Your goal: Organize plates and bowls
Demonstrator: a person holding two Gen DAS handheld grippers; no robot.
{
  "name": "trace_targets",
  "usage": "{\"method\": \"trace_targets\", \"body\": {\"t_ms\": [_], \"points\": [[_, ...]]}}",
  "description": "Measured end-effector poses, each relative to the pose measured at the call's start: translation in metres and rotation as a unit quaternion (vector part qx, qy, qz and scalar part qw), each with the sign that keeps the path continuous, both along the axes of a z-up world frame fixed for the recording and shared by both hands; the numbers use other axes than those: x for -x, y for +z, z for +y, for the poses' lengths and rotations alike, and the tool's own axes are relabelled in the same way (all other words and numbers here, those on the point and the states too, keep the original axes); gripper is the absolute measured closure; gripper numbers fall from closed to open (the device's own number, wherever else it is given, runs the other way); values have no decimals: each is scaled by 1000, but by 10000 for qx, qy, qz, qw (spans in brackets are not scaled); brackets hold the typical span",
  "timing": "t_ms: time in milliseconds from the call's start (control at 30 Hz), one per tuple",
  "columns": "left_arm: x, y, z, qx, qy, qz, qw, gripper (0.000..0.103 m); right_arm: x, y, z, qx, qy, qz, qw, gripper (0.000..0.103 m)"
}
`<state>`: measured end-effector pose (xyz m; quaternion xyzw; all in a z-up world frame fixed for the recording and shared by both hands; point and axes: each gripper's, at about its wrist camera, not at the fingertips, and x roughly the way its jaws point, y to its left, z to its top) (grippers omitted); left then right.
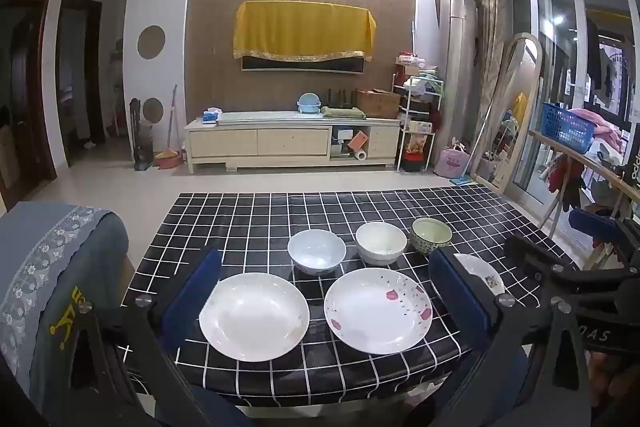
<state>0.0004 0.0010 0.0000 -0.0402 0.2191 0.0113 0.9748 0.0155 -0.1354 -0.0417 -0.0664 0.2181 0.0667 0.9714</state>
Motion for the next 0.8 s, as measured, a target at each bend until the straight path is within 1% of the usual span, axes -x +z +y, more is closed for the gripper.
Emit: {"method": "trace_targets", "body": {"t_ms": [33,67,233,267,433,800], "points": [[0,0,1,13,-5,-6,10000,0,0,0,0,-7,-6,-4,10000,0],[1,0,-3,-108,1,-57,9999,0,1,0,0,-27,-2,-14,10000,0],[3,-2,-7,-92,42,-38,9999,0,0,0,-1,-14,-21,-20,10000,0],[2,0,0,-59,-35,-19,10000,0,0,0,-1,-16,-22,-8,10000,0],[1,0,-1,-56,-54,13,10000,0,0,-5,-1,5,-26,8,10000,0],[1,-3,-2,-70,-69,54,9999,0,2,-2,-1,-20,-22,38,10000,0]]}}
